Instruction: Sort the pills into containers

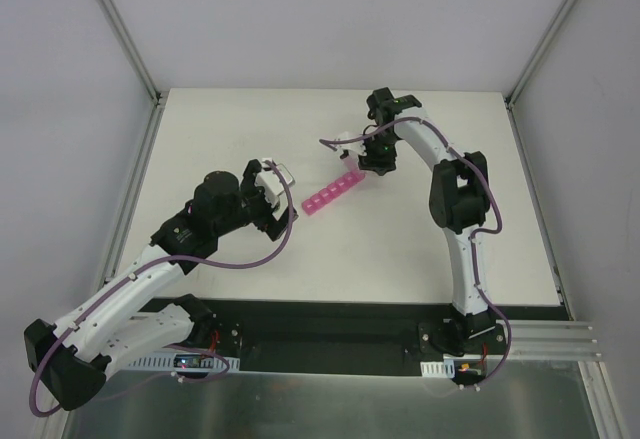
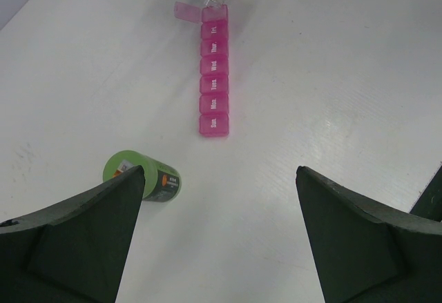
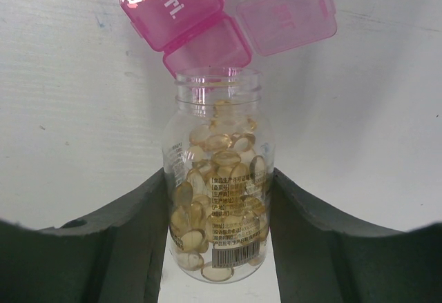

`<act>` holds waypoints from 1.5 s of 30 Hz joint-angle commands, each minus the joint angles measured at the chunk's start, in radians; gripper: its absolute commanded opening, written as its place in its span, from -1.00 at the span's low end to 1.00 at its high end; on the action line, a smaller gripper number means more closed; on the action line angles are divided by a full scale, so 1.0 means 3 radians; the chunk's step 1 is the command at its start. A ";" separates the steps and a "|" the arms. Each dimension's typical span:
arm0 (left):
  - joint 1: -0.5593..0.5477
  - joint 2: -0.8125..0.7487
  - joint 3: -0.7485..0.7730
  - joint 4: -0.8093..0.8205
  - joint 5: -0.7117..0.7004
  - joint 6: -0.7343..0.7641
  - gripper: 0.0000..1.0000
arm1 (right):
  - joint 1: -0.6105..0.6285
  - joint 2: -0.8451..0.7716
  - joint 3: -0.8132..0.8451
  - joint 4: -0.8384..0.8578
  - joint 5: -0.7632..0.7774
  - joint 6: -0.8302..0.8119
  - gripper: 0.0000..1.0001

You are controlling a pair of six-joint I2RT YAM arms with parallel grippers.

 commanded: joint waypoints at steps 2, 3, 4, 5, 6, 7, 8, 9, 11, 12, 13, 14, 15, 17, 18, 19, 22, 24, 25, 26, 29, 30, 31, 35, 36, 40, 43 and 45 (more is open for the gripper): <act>0.0042 -0.0060 -0.0024 0.0100 0.0078 0.0050 0.80 | 0.0052 0.0012 0.0142 -0.0102 0.0162 -0.0018 -0.03; 0.0042 -0.0055 -0.0019 0.0095 0.0078 0.0050 0.80 | 0.0057 0.0017 0.0152 -0.0102 0.0192 -0.0013 -0.04; 0.0042 -0.0054 -0.0019 0.0100 0.0078 0.0055 0.81 | 0.0068 0.0017 0.0152 -0.0102 0.0208 -0.0013 -0.03; 0.0042 -0.0054 -0.0019 0.0095 0.0078 0.0055 0.80 | 0.0073 0.0017 0.0152 -0.0102 0.0218 -0.0018 -0.04; 0.0042 -0.0054 -0.0019 0.0100 0.0083 0.0055 0.80 | 0.0073 0.0007 0.0152 -0.0107 0.0218 -0.0023 -0.03; 0.0036 -0.0049 -0.0019 0.0095 0.0083 0.0055 0.81 | 0.0073 0.0007 0.0152 -0.0112 0.0218 -0.0028 -0.03; 0.0036 -0.0049 -0.0019 0.0095 0.0093 0.0055 0.81 | 0.0073 0.0001 0.0152 -0.0117 0.0218 -0.0028 -0.03; 0.0041 -0.0049 -0.0024 0.0095 0.0093 0.0050 0.80 | 0.0078 -0.0009 0.0147 -0.0117 0.0228 -0.0038 -0.03; 0.0042 -0.0049 -0.0019 0.0095 0.0093 0.0055 0.80 | 0.0088 -0.0004 0.0147 -0.0122 0.0259 -0.0049 -0.03; 0.0042 -0.0054 -0.0019 0.0095 0.0088 0.0050 0.80 | 0.0103 0.0001 0.0142 -0.0122 0.0284 -0.0049 -0.03; 0.0036 -0.0060 -0.0019 0.0095 0.0088 0.0055 0.80 | 0.0098 -0.0004 0.0142 -0.0122 0.0290 -0.0049 -0.03; 0.0041 -0.0055 -0.0019 0.0095 0.0093 0.0050 0.81 | 0.0103 0.0001 0.0142 -0.0122 0.0285 -0.0049 -0.03; 0.0042 -0.0060 -0.0019 0.0095 0.0093 0.0050 0.81 | 0.0109 0.0001 0.0142 -0.0117 0.0290 -0.0049 -0.02; 0.0041 -0.0060 -0.0024 0.0095 0.0093 0.0055 0.80 | 0.0114 -0.0004 0.0147 -0.0122 0.0300 -0.0044 -0.02; 0.0042 -0.0060 -0.0019 0.0100 0.0088 0.0050 0.81 | 0.0109 -0.0004 0.0147 -0.0122 0.0285 -0.0039 -0.02; 0.0042 -0.0060 -0.0024 0.0095 0.0088 0.0050 0.81 | 0.0119 -0.0004 0.0142 -0.0117 0.0285 -0.0044 -0.02; 0.0042 -0.0065 -0.0019 0.0090 0.0093 0.0060 0.81 | 0.0124 0.0012 0.0131 -0.0117 0.0335 -0.0064 -0.02; 0.0036 -0.0065 -0.0019 0.0095 0.0093 0.0055 0.81 | 0.0134 -0.0004 0.0126 -0.0117 0.0336 -0.0069 -0.02; 0.0041 -0.0065 -0.0019 0.0095 0.0093 0.0055 0.81 | 0.0139 -0.0014 0.0121 -0.0122 0.0346 -0.0079 -0.01; 0.0042 -0.0065 -0.0019 0.0095 0.0098 0.0055 0.81 | 0.0149 -0.0014 0.0116 -0.0127 0.0356 -0.0090 -0.01; 0.0036 -0.0070 -0.0024 0.0095 0.0098 0.0055 0.81 | 0.0165 -0.0024 0.0116 -0.0122 0.0422 -0.0105 -0.01; 0.0041 -0.0065 -0.0019 0.0095 0.0098 0.0055 0.81 | 0.0170 -0.0019 0.0111 -0.0122 0.0433 -0.0115 -0.01; 0.0042 -0.0065 -0.0024 0.0090 0.0098 0.0060 0.81 | 0.0170 -0.0014 0.0106 -0.0127 0.0443 -0.0115 0.00; 0.0042 -0.0070 -0.0024 0.0090 0.0098 0.0060 0.81 | 0.0175 -0.0014 0.0106 -0.0138 0.0458 -0.0110 0.00; 0.0042 -0.0070 -0.0024 0.0084 0.0098 0.0055 0.81 | 0.0175 -0.0014 0.0106 -0.0138 0.0458 -0.0110 0.00; 0.0042 -0.0075 -0.0024 0.0084 0.0098 0.0066 0.81 | 0.0185 -0.0009 0.0106 -0.0138 0.0469 -0.0115 0.00; 0.0042 -0.0075 -0.0024 0.0084 0.0098 0.0061 0.81 | 0.0185 0.0001 0.0106 -0.0133 0.0514 -0.0120 0.01; 0.0041 -0.0075 -0.0024 0.0090 0.0098 0.0061 0.81 | 0.0196 -0.0004 0.0101 -0.0143 0.0540 -0.0131 0.00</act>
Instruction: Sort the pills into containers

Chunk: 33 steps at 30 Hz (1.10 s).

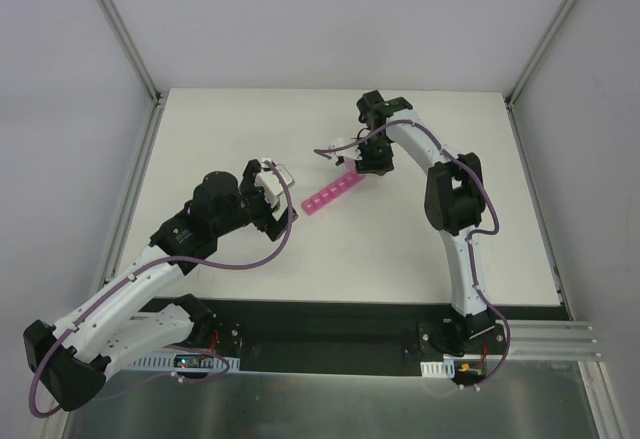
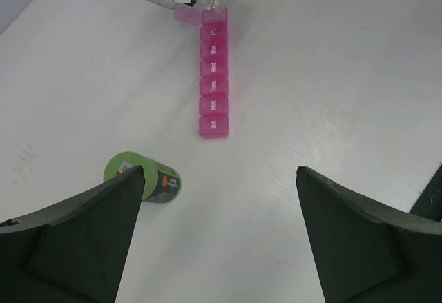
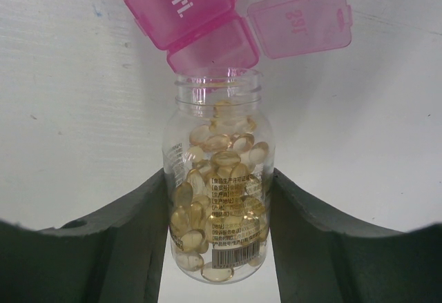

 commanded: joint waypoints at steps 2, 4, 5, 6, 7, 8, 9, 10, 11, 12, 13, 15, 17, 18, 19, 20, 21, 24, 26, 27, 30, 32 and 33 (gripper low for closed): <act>0.0043 -0.0060 -0.0024 0.0088 0.0084 0.0054 0.81 | 0.0043 -0.0018 0.0094 -0.0117 0.0118 -0.0078 0.01; 0.0043 -0.0065 -0.0024 0.0083 0.0084 0.0054 0.81 | 0.0048 -0.0018 0.0084 -0.0112 0.0138 -0.0089 0.01; 0.0043 -0.0060 -0.0024 0.0083 0.0089 0.0054 0.81 | 0.0063 -0.0008 0.0089 -0.0117 0.0169 -0.0094 0.01; 0.0038 -0.0065 -0.0024 0.0088 0.0089 0.0059 0.81 | 0.0063 -0.0002 0.0089 -0.0127 0.0169 -0.0094 0.01; 0.0043 -0.0065 -0.0024 0.0083 0.0089 0.0059 0.81 | 0.0063 -0.0002 0.0089 -0.0123 0.0174 -0.0099 0.01; 0.0043 -0.0065 -0.0024 0.0083 0.0089 0.0059 0.81 | 0.0074 -0.0007 0.0089 -0.0117 0.0184 -0.0099 0.01; 0.0043 -0.0070 -0.0024 0.0083 0.0084 0.0059 0.81 | 0.0074 -0.0008 0.0089 -0.0127 0.0179 -0.0099 0.02; 0.0043 -0.0065 -0.0024 0.0083 0.0089 0.0059 0.81 | 0.0074 0.0003 0.0089 -0.0117 0.0184 -0.0104 0.01; 0.0043 -0.0070 -0.0024 0.0083 0.0084 0.0059 0.81 | 0.0079 0.0003 0.0089 -0.0117 0.0195 -0.0104 0.01; 0.0043 -0.0065 -0.0024 0.0083 0.0084 0.0059 0.81 | 0.0079 0.0003 0.0094 -0.0122 0.0195 -0.0104 0.02; 0.0043 -0.0070 -0.0029 0.0078 0.0089 0.0059 0.81 | 0.0084 0.0003 0.0094 -0.0117 0.0200 -0.0104 0.01; 0.0043 -0.0070 -0.0024 0.0078 0.0089 0.0059 0.81 | 0.0089 0.0003 0.0105 -0.0128 0.0190 -0.0099 0.02; 0.0043 -0.0070 -0.0024 0.0078 0.0095 0.0059 0.81 | 0.0089 0.0013 0.0100 -0.0128 0.0210 -0.0109 0.02; 0.0038 -0.0070 -0.0024 0.0083 0.0095 0.0059 0.81 | 0.0094 0.0013 0.0100 -0.0123 0.0225 -0.0119 0.02; 0.0043 -0.0070 -0.0024 0.0083 0.0100 0.0059 0.81 | 0.0104 0.0013 0.0094 -0.0128 0.0241 -0.0135 0.02; 0.0043 -0.0065 -0.0024 0.0078 0.0100 0.0059 0.81 | 0.0109 0.0013 0.0094 -0.0128 0.0256 -0.0140 0.02; 0.0038 -0.0065 -0.0024 0.0078 0.0100 0.0059 0.81 | 0.0104 0.0003 0.0094 -0.0128 0.0251 -0.0140 0.02; 0.0043 -0.0065 -0.0024 0.0083 0.0100 0.0064 0.81 | 0.0115 -0.0007 0.0094 -0.0122 0.0261 -0.0155 0.03; 0.0043 -0.0065 -0.0019 0.0083 0.0100 0.0059 0.81 | 0.0120 0.0003 0.0089 -0.0117 0.0347 -0.0170 0.02; 0.0038 -0.0065 -0.0024 0.0078 0.0105 0.0064 0.81 | 0.0120 -0.0002 0.0084 -0.0112 0.0368 -0.0176 0.02; 0.0043 -0.0065 -0.0019 0.0078 0.0105 0.0059 0.81 | 0.0130 -0.0002 0.0074 -0.0102 0.0384 -0.0181 0.02; 0.0043 -0.0060 -0.0019 0.0083 0.0100 0.0059 0.81 | 0.0145 -0.0002 0.0074 -0.0097 0.0399 -0.0181 0.03; 0.0043 -0.0065 -0.0019 0.0078 0.0105 0.0059 0.81 | 0.0150 0.0003 0.0074 -0.0102 0.0414 -0.0186 0.03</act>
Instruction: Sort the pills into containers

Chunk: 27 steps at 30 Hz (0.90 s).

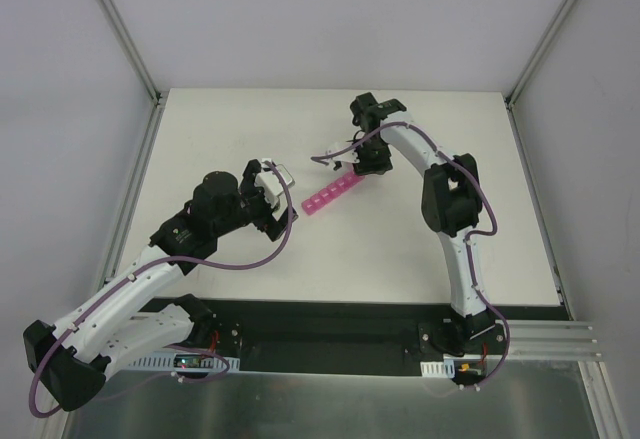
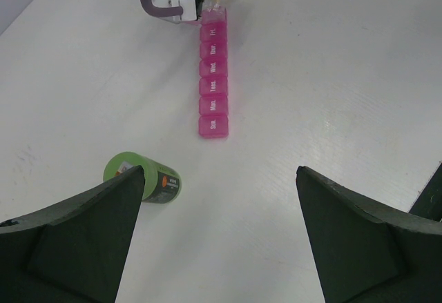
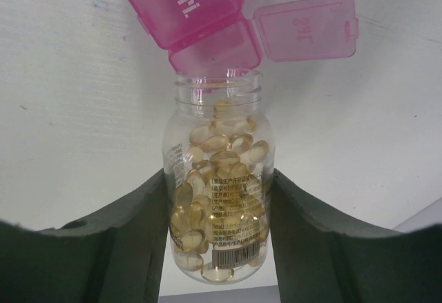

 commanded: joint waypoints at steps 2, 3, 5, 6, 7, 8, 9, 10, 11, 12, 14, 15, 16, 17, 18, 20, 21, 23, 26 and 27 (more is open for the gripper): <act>0.0042 -0.0066 -0.0017 0.0084 0.0096 0.0061 0.81 | 0.0058 -0.0002 0.0074 -0.0096 0.0182 -0.0087 0.03; 0.0042 -0.0066 -0.0017 0.0079 0.0096 0.0055 0.81 | 0.0068 0.0003 0.0074 -0.0096 0.0202 -0.0102 0.03; 0.0036 -0.0071 -0.0017 0.0079 0.0091 0.0060 0.81 | 0.0073 0.0003 0.0069 -0.0101 0.0218 -0.0102 0.03; 0.0036 -0.0071 -0.0017 0.0074 0.0096 0.0055 0.81 | 0.0083 0.0003 0.0074 -0.0101 0.0223 -0.0102 0.03; 0.0036 -0.0076 -0.0017 0.0079 0.0096 0.0060 0.81 | 0.0083 0.0003 0.0079 -0.0101 0.0213 -0.0102 0.03; 0.0036 -0.0076 -0.0023 0.0079 0.0096 0.0061 0.81 | 0.0078 0.0008 0.0079 -0.0106 0.0213 -0.0107 0.03; 0.0041 -0.0081 -0.0023 0.0079 0.0086 0.0061 0.81 | 0.0078 0.0008 0.0079 -0.0111 0.0213 -0.0102 0.03; 0.0042 -0.0081 -0.0023 0.0079 0.0091 0.0061 0.81 | 0.0088 0.0018 0.0079 -0.0111 0.0213 -0.0092 0.03; 0.0042 -0.0081 -0.0023 0.0079 0.0091 0.0055 0.82 | 0.0083 0.0023 0.0084 -0.0111 0.0208 -0.0077 0.04; 0.0042 -0.0081 -0.0028 0.0074 0.0091 0.0055 0.81 | 0.0083 0.0028 0.0089 -0.0106 0.0192 -0.0066 0.04; 0.0042 -0.0081 -0.0028 0.0079 0.0091 0.0061 0.81 | 0.0073 0.0033 0.0094 -0.0116 0.0121 -0.0036 0.03; 0.0042 -0.0086 -0.0023 0.0074 0.0086 0.0055 0.81 | 0.0073 0.0028 0.0089 -0.0111 0.0131 -0.0036 0.03; 0.0042 -0.0087 -0.0023 0.0074 0.0091 0.0060 0.81 | 0.0078 0.0033 0.0089 -0.0111 0.0166 -0.0041 0.03; 0.0042 -0.0087 -0.0028 0.0079 0.0091 0.0061 0.81 | 0.0083 0.0038 0.0079 -0.0111 0.0177 -0.0046 0.03; 0.0042 -0.0087 -0.0023 0.0079 0.0091 0.0061 0.81 | 0.0078 0.0028 0.0079 -0.0111 0.0192 -0.0051 0.03; 0.0036 -0.0087 -0.0023 0.0079 0.0091 0.0061 0.81 | 0.0073 0.0008 0.0069 -0.0081 0.0203 -0.0056 0.03; 0.0041 -0.0087 -0.0023 0.0079 0.0086 0.0066 0.81 | 0.0078 -0.0023 0.0054 -0.0070 0.0198 -0.0061 0.04; 0.0036 -0.0081 -0.0023 0.0079 0.0096 0.0066 0.82 | 0.0078 -0.0048 0.0023 -0.0029 0.0213 -0.0087 0.04; 0.0041 -0.0081 -0.0023 0.0069 0.0101 0.0066 0.81 | 0.0098 -0.0054 -0.0008 -0.0029 0.0274 -0.0107 0.04; 0.0042 -0.0081 -0.0028 0.0069 0.0096 0.0066 0.81 | 0.0099 -0.0054 -0.0013 -0.0034 0.0284 -0.0102 0.04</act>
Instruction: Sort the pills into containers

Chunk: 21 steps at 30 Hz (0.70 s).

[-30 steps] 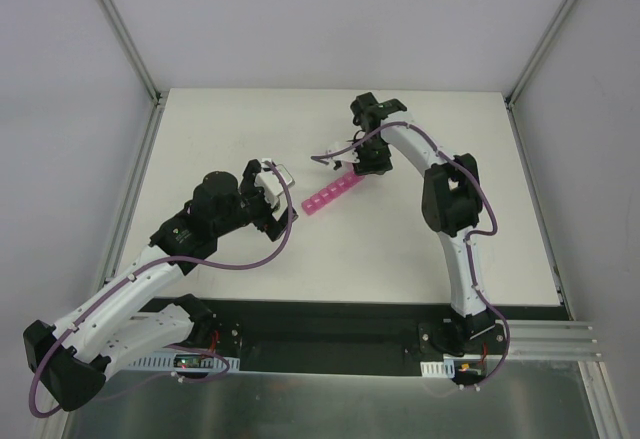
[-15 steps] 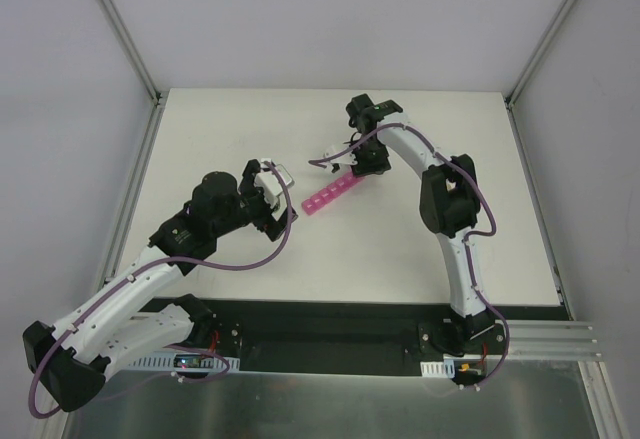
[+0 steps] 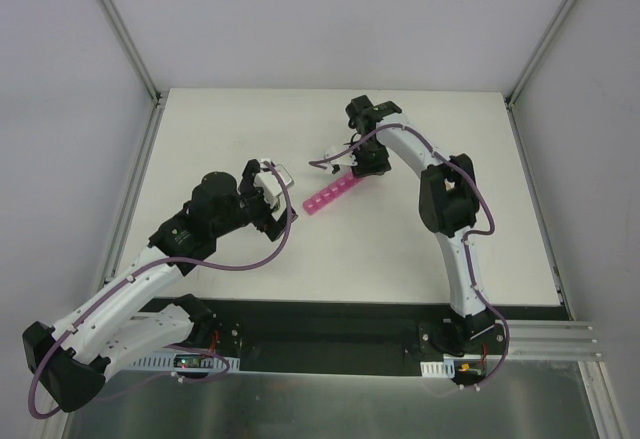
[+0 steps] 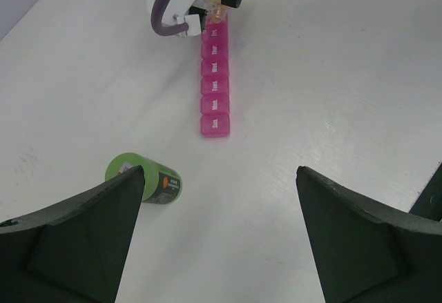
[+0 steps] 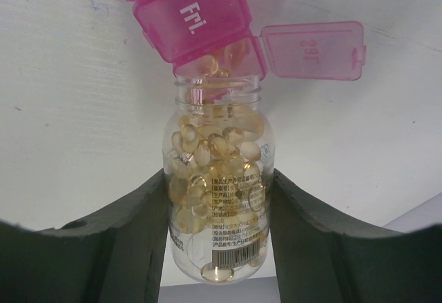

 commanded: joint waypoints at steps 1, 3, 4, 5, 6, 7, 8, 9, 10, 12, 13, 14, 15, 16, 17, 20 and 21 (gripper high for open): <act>0.0042 -0.0061 -0.0028 0.0069 0.0088 0.0057 0.81 | 0.0031 -0.0095 -0.0007 -0.0050 0.0104 -0.0051 0.04; 0.0042 -0.0061 -0.0023 0.0069 0.0083 0.0057 0.81 | 0.0031 -0.0101 -0.0002 -0.0050 0.0073 -0.0021 0.04; 0.0042 -0.0061 -0.0023 0.0069 0.0083 0.0062 0.82 | 0.0031 -0.0101 0.0019 -0.0050 0.0032 -0.0005 0.04; 0.0042 -0.0061 -0.0023 0.0069 0.0083 0.0062 0.81 | 0.0021 -0.0096 0.0034 -0.0065 0.0007 0.0015 0.04; 0.0042 -0.0061 -0.0023 0.0069 0.0088 0.0062 0.82 | 0.0016 -0.0070 0.0049 -0.0080 -0.0024 0.0036 0.04; 0.0036 -0.0066 -0.0023 0.0069 0.0083 0.0062 0.82 | -0.0004 -0.0055 0.0085 -0.0095 -0.0075 0.0076 0.04; 0.0036 -0.0066 -0.0023 0.0069 0.0083 0.0067 0.81 | -0.0015 -0.0034 0.0096 -0.0111 -0.0096 0.0097 0.04; 0.0036 -0.0071 -0.0023 0.0069 0.0083 0.0067 0.81 | -0.0040 -0.0024 0.0096 -0.0111 -0.0111 0.0107 0.04; 0.0041 -0.0071 -0.0033 0.0074 0.0083 0.0067 0.82 | -0.0046 -0.0019 0.0096 -0.0111 -0.0172 0.0143 0.04; 0.0042 -0.0071 -0.0028 0.0069 0.0088 0.0067 0.81 | -0.0071 -0.0029 0.0116 -0.0111 -0.0285 0.0179 0.03; 0.0042 -0.0071 -0.0028 0.0069 0.0088 0.0067 0.82 | -0.0081 -0.0039 0.0116 -0.0106 -0.0356 0.0199 0.03; 0.0042 -0.0076 -0.0028 0.0074 0.0088 0.0072 0.81 | -0.0091 -0.0049 0.0131 -0.0106 -0.0382 0.0210 0.03; 0.0042 -0.0066 -0.0028 0.0069 0.0088 0.0067 0.82 | -0.0097 -0.0065 0.0136 -0.0106 -0.0412 0.0215 0.03; 0.0036 -0.0066 -0.0028 0.0069 0.0088 0.0062 0.81 | -0.0097 -0.0070 0.0137 -0.0096 -0.0413 0.0215 0.03; 0.0036 -0.0056 -0.0028 0.0074 0.0093 0.0067 0.82 | -0.0092 -0.0070 0.0137 -0.0091 -0.0408 0.0215 0.02; 0.0036 -0.0051 -0.0028 0.0074 0.0093 0.0067 0.82 | -0.0102 -0.0075 0.0142 -0.0085 -0.0397 0.0215 0.03; 0.0041 -0.0051 -0.0028 0.0069 0.0083 0.0067 0.82 | -0.0117 -0.0075 0.0137 -0.0080 -0.0392 0.0220 0.02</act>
